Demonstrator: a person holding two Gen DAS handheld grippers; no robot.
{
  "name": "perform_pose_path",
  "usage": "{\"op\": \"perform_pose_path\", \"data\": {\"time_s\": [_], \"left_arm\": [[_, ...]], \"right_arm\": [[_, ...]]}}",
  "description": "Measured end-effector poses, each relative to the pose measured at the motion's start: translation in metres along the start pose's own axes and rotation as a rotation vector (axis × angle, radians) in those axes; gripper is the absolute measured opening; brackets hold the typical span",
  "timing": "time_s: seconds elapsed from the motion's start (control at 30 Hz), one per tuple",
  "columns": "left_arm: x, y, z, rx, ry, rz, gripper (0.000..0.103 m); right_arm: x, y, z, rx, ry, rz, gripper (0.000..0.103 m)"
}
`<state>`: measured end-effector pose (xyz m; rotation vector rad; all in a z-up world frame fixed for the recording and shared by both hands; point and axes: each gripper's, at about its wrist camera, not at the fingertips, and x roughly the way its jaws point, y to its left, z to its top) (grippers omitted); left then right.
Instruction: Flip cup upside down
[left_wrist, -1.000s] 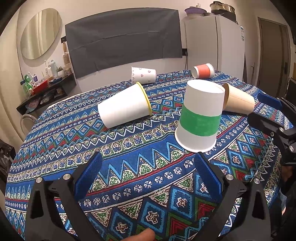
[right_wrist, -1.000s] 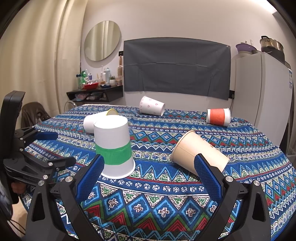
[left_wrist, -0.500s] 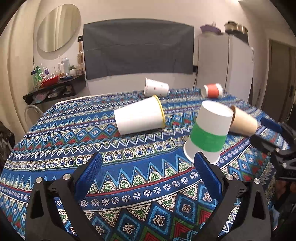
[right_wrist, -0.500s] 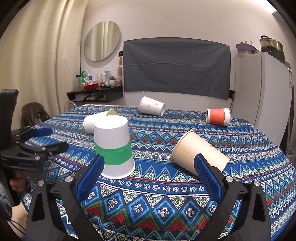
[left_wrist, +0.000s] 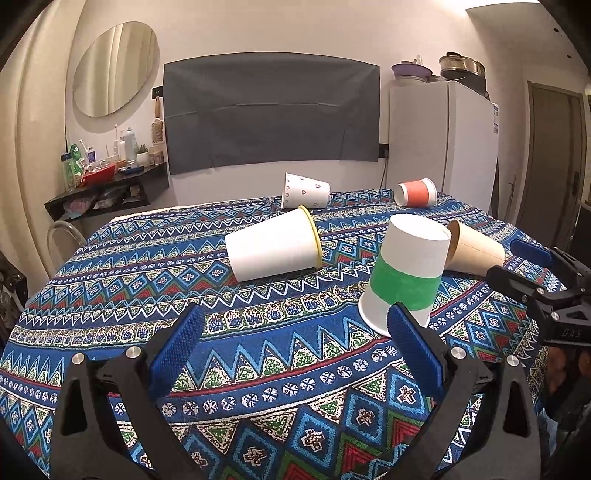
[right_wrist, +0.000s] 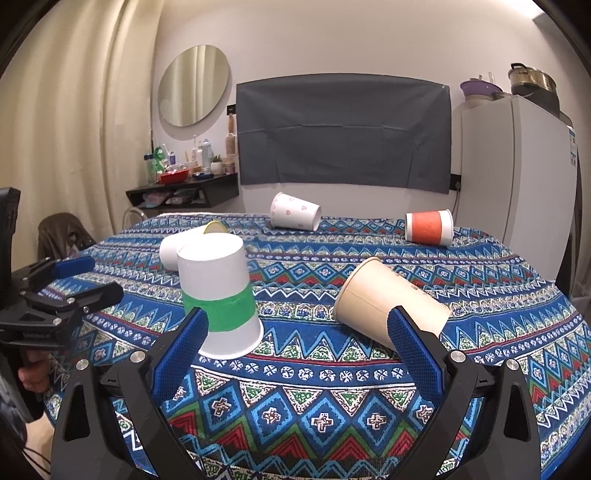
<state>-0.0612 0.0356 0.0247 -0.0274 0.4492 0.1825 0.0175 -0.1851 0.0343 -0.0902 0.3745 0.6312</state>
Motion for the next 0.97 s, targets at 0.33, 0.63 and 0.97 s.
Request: {"op": "perform_pose_path", "data": {"time_s": [0.33,0.63,0.97], "left_arm": [[-0.001,-0.002,0.001,0.014,0.001,-0.009,0.097],[0.004,-0.007,0.000,0.051,0.032,-0.052,0.097],[0.007,-0.015,-0.002,0.093,0.052,-0.048,0.097]], "right_arm": [[-0.003,0.006,-0.001,-0.024,-0.015,-0.004,0.094],[-0.003,0.007,0.000,-0.024,-0.013,-0.006,0.094],[-0.003,0.006,0.000,-0.025,-0.013,-0.006,0.094]]}}
